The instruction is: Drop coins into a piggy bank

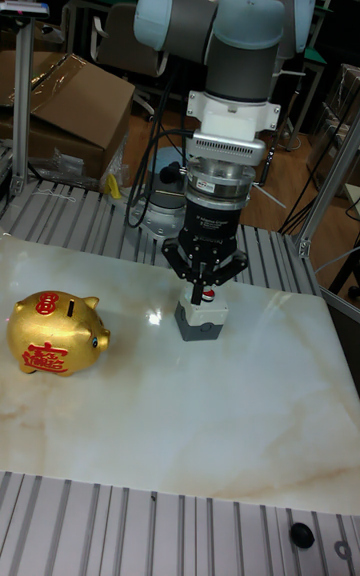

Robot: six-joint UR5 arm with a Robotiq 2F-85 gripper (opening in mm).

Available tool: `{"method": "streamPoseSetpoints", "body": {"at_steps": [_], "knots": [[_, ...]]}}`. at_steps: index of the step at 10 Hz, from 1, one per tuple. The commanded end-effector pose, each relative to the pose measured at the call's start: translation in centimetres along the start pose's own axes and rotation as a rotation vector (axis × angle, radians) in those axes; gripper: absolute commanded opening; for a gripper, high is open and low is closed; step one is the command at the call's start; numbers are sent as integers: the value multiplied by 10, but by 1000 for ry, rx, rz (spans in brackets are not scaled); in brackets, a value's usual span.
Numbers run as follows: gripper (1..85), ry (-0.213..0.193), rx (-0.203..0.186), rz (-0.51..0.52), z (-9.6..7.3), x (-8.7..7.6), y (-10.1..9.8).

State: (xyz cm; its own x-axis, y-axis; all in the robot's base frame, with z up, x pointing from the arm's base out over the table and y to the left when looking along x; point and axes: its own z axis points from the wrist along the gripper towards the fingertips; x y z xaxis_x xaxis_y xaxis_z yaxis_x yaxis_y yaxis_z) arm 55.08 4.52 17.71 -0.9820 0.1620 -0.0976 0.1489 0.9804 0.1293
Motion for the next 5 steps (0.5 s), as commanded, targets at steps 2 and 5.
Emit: {"method": "streamPoseSetpoints", "body": {"at_steps": [2,5], "knots": [[10,8,-28,9,6,26,-3],[10,9,-21,14,9,32,-5]]}}
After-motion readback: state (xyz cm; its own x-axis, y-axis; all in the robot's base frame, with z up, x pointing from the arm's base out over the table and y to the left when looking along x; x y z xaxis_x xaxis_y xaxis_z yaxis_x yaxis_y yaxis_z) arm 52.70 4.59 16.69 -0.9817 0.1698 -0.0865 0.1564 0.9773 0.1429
